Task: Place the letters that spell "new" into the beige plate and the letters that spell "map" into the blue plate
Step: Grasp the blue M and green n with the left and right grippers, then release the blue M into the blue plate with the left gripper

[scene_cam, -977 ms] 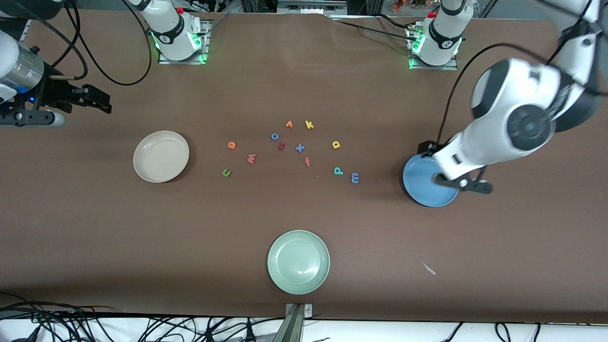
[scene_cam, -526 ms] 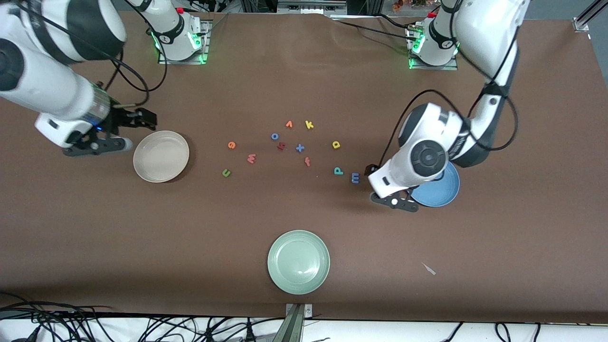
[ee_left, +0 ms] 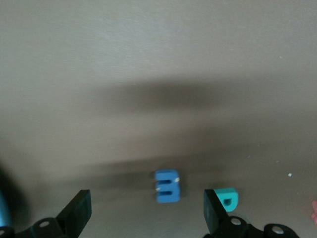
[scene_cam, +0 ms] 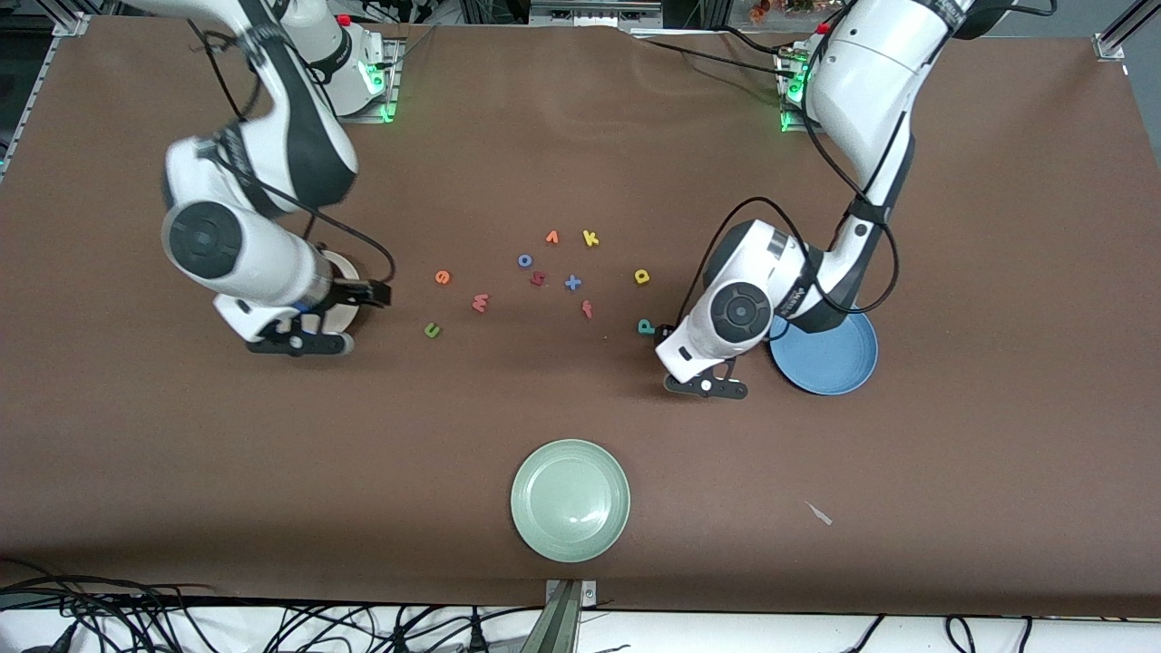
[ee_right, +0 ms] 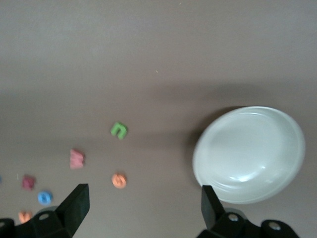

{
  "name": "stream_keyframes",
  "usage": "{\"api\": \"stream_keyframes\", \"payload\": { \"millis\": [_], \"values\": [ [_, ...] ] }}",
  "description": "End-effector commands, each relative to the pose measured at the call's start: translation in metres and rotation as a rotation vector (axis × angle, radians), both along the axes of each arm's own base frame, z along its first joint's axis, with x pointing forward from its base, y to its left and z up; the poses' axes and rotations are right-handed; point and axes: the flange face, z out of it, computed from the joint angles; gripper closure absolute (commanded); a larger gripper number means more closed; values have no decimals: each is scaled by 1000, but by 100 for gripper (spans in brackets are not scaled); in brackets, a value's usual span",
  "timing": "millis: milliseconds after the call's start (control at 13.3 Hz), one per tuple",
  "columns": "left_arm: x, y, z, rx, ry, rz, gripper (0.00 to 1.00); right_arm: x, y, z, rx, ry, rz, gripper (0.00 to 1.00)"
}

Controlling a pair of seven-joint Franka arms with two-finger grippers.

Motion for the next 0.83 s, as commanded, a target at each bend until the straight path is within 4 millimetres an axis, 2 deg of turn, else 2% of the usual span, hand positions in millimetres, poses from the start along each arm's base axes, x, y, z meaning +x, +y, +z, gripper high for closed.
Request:
{"api": "stream_keyframes", "payload": {
  "millis": [0,75,226,301,376,526,602,752],
  "values": [
    [-10,-2,-21,18,-16,1,0,-8,9,-40,-12,-47,-133,0],
    [-11,-3,-22,19,-15,-1,1,-11,13,-56,-9,-65,-178,0],
    [-15,2,-28,29,-3,-1,21,-23,28,-83,-8,-93,-243,0],
    [-17,2,-32,37,-6,-11,24,-27,33,-96,-9,-91,-255,0],
    [-19,3,-41,40,-16,-18,24,-27,34,-107,-8,-92,-264,0],
    [-20,4,-45,37,-23,-18,25,-31,38,-124,4,-105,-260,0],
    [-20,2,-44,35,-24,-19,34,-37,42,-133,8,-117,-251,0],
    [-20,3,-44,35,-24,-16,66,-48,40,-146,17,-134,-275,0]
  ]
}}
